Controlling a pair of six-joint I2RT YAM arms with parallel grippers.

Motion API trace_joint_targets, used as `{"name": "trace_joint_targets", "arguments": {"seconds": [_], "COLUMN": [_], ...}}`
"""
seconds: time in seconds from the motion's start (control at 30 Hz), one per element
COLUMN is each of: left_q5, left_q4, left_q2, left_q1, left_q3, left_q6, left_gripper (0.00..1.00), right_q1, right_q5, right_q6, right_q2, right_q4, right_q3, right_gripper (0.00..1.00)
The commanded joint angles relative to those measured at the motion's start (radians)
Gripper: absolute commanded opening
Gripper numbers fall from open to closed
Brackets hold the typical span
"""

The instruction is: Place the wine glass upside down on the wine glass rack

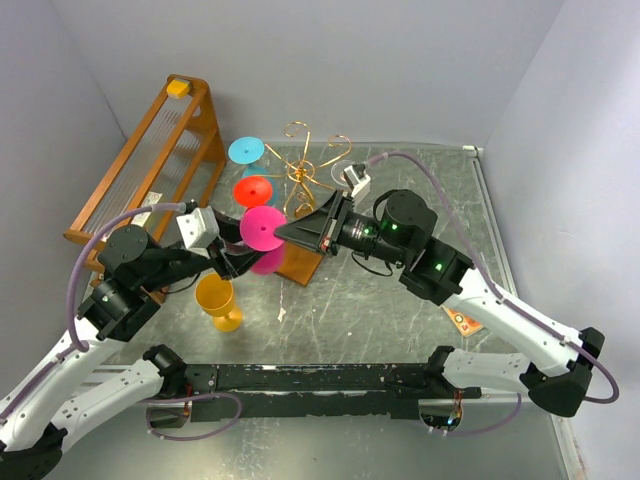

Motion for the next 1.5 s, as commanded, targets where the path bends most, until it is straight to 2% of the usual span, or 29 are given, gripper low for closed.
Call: {"name": "trace_joint_targets", "arguments": {"seconds": [0.0,0.1,0.23,0.4,0.7,0.93,1.1,1.47], "left_q5": [0.002,-0.019,-0.009,-0.031,-0.154,-0.303,-0.338,-0.411], "left_q4": [-0.016,-0.053,-0.097,-0.136,-0.157,-0.176,-0.185,-0.205], "left_q2": [-0.014,-0.029,-0.056,-0.087,-0.138,-0.167,-0.170,-0.199], "left_q1": [-0.005,-0.005,-0.006,-0.005,-0.005,-0.006,-0.005,-0.005], "left_q3": [0.001,0.000,-0.010,-0.013,-0.023,-0.033,-0.027,-0.010], "left_q6": [-0.043,-0.044,-0.040,-0.039,-0.066,-0.086,-0.098,-0.131], "left_gripper": [0.57,0.71,0.78,0.79,0.79,0.81,0.81,0.82], "right_q1": [0.005,0.005,0.005,0.005,0.005,0.005,0.004,0.005], "right_q5": [0.061,0.121,0.172,0.257,0.466,0.585,0.644,0.656], "right_q6": [-0.012,-0.012,-0.003,0.010,0.036,0.015,0.008,-0.006], "right_q2": [-0.024,-0.045,-0.053,-0.058,-0.115,-0.146,-0.136,-0.069], "right_q4": [-0.155,-0.216,-0.301,-0.421,-0.482,-0.372,-0.335,-0.174], "right_q3": [0.046,0.051,0.072,0.097,0.092,0.043,0.038,0.011], "right_gripper": [0.00,0.00,0.00,0.00,0.00,0.00,0.00,0.00]}}
